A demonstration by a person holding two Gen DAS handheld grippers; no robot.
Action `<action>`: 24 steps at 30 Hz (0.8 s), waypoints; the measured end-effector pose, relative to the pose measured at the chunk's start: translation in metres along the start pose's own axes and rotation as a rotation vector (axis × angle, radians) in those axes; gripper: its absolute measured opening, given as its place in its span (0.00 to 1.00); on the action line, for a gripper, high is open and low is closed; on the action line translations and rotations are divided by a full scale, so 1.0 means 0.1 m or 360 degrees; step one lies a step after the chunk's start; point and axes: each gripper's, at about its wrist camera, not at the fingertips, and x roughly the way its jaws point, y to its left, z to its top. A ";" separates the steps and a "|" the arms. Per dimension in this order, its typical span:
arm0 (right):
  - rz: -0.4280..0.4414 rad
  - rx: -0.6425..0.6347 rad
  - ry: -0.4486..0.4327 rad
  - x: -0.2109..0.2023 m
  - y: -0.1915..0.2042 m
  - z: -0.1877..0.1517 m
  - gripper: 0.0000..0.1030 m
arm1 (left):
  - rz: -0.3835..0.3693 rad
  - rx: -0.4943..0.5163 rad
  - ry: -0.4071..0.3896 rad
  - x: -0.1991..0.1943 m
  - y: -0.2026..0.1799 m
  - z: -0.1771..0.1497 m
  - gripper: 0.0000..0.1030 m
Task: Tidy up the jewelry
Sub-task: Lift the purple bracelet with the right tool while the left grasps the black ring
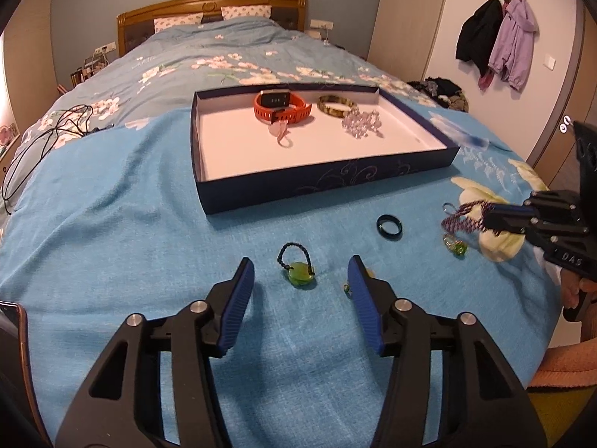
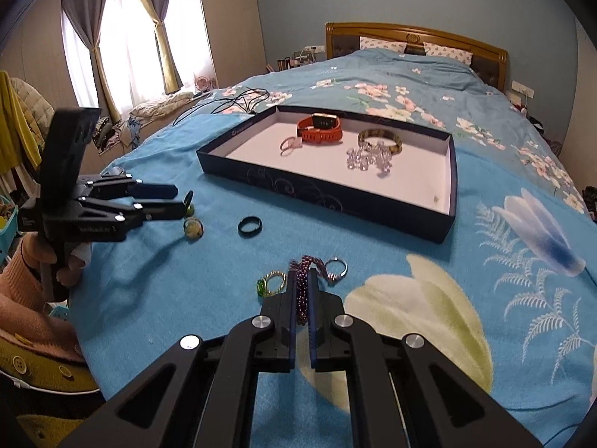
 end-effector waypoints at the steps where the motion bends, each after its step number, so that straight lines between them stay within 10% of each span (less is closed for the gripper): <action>1: 0.0002 -0.0004 -0.0006 0.00 0.01 0.01 0.03 | -0.0004 -0.0001 0.0009 0.02 0.00 0.00 0.46; 15: 0.0005 -0.0004 -0.0056 -0.06 0.00 0.10 0.03 | 0.0044 -0.0026 -0.0019 0.01 0.01 0.04 0.38; 24: 0.0011 0.0004 -0.0088 -0.06 -0.02 0.16 0.03 | -0.0145 0.0224 -0.0048 0.08 -0.49 0.22 0.40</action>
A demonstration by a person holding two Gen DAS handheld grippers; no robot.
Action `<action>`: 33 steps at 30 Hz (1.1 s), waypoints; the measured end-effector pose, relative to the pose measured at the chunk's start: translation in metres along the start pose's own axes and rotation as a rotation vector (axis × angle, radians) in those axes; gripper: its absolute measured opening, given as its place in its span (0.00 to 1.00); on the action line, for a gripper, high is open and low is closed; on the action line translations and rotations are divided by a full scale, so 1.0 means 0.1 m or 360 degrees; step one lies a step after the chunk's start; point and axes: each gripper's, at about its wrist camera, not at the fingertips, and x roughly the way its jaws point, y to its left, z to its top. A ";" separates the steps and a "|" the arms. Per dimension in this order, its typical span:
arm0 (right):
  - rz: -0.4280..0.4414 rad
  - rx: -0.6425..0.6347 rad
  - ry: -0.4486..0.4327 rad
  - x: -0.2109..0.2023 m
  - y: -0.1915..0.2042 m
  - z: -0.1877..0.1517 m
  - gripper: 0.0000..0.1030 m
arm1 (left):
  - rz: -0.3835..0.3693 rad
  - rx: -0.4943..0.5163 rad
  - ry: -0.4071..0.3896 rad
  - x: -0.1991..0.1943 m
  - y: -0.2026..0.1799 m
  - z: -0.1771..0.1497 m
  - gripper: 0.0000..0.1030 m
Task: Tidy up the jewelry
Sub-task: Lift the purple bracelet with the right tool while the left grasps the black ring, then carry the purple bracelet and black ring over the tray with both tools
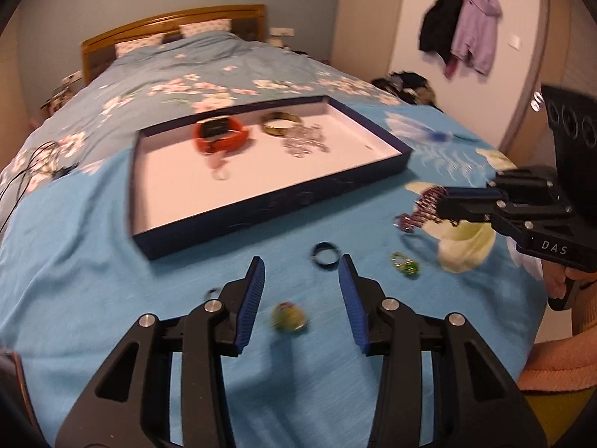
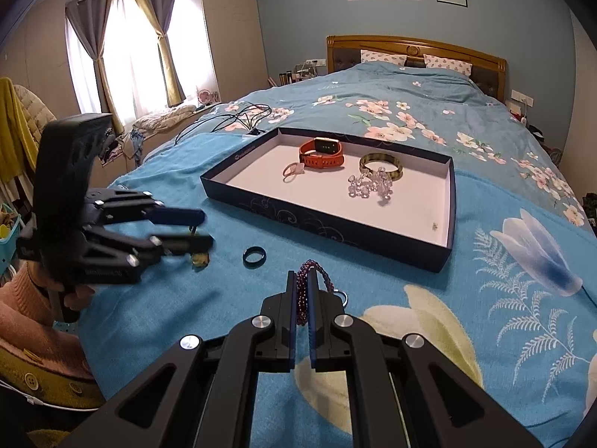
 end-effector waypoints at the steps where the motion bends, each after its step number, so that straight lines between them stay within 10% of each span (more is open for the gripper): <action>1: -0.0001 0.0000 -0.0004 0.00 0.00 0.01 0.03 | -0.0002 0.0015 0.0017 0.06 -0.04 0.03 0.40; 14: 0.0016 0.0003 -0.0038 0.03 -0.06 0.12 0.03 | 0.0004 0.0017 0.0184 0.51 -0.13 0.12 0.28; 33: 0.0012 -0.0032 -0.0133 -0.01 -0.15 0.41 0.03 | 0.0045 -0.0064 -0.0041 0.10 0.02 0.38 0.22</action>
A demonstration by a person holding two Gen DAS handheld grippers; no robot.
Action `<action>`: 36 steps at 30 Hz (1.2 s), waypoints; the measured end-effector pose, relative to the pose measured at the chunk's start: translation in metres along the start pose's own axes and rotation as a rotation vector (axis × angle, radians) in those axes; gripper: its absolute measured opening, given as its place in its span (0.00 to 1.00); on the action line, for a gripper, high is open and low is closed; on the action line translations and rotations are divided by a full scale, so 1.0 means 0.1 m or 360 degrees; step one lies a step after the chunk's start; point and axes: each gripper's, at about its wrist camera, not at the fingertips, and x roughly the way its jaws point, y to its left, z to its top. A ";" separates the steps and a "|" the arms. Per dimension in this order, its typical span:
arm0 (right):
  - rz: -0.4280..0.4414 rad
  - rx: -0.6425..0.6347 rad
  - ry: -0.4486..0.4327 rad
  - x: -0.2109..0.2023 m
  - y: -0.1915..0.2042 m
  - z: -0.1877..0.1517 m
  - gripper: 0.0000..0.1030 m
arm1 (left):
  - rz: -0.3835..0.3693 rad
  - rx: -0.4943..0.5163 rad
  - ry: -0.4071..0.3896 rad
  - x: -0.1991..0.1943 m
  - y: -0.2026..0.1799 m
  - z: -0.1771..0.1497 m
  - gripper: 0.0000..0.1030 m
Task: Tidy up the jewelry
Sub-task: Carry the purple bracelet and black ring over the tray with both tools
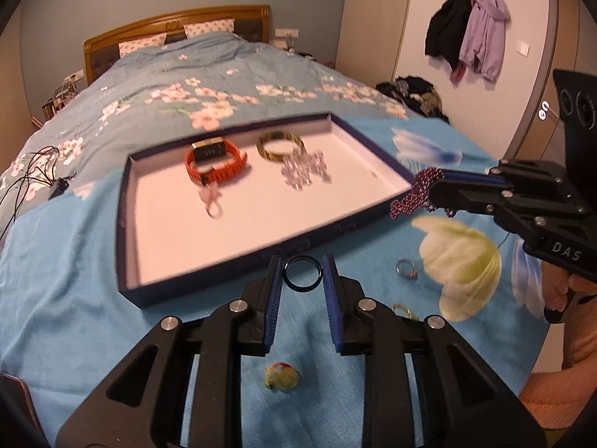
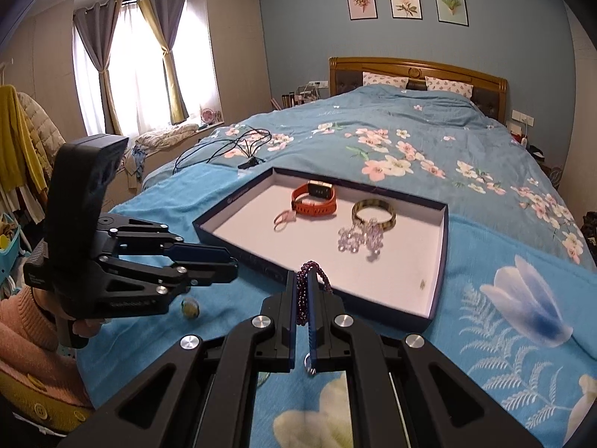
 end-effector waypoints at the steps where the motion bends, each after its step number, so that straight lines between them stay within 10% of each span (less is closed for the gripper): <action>1: -0.0002 -0.0005 -0.0006 0.00 -0.01 0.03 0.03 | 0.0006 -0.0003 -0.0012 -0.02 0.01 0.02 0.22; 36: 0.0058 -0.0031 0.0158 0.83 -0.22 0.46 0.04 | 0.0113 -0.0079 -0.0005 0.34 0.43 0.43 0.22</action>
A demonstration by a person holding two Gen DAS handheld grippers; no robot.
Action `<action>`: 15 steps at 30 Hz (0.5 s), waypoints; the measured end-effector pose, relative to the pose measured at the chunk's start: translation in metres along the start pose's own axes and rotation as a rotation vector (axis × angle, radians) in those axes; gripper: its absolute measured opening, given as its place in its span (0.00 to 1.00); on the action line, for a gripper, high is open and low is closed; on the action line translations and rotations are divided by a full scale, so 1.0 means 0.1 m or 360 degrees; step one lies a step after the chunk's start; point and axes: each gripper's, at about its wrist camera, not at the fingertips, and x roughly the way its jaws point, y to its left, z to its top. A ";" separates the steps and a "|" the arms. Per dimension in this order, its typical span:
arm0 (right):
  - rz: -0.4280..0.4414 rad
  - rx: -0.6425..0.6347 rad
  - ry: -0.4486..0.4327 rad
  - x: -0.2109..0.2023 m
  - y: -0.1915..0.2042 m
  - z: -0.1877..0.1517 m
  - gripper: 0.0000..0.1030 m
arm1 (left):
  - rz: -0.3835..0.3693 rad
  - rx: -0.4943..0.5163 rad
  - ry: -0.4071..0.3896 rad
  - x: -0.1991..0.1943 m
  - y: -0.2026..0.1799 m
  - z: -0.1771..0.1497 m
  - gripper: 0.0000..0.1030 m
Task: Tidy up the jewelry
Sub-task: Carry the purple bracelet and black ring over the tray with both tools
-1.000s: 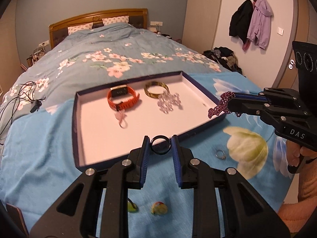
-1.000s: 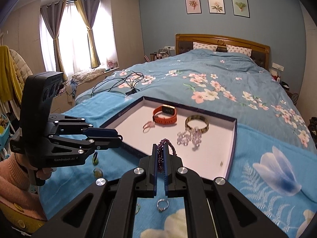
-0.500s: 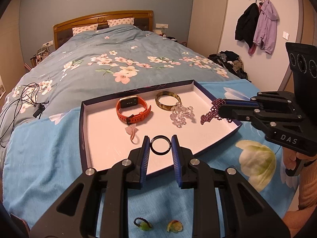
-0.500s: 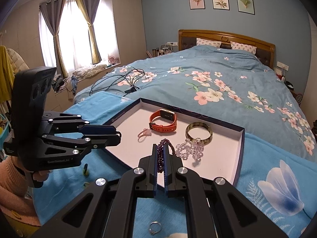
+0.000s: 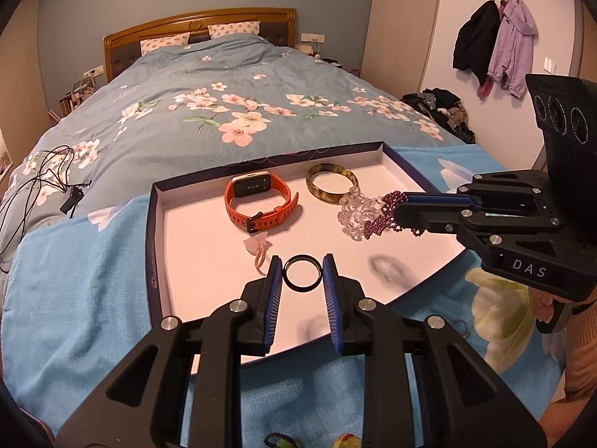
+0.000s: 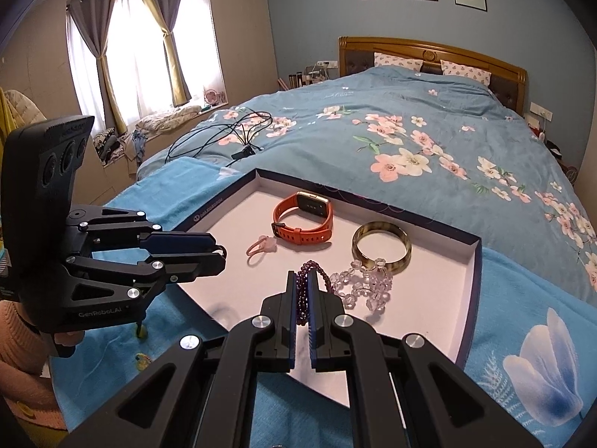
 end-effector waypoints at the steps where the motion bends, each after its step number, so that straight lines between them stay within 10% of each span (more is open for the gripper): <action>1: 0.0002 -0.0001 0.0010 0.03 0.00 0.00 0.04 | 0.0003 -0.0002 0.0006 0.02 0.01 0.00 0.22; 15: 0.0028 -0.0062 0.0117 0.30 -0.01 0.01 0.04 | 0.0007 -0.0034 0.0066 0.21 0.06 0.03 0.22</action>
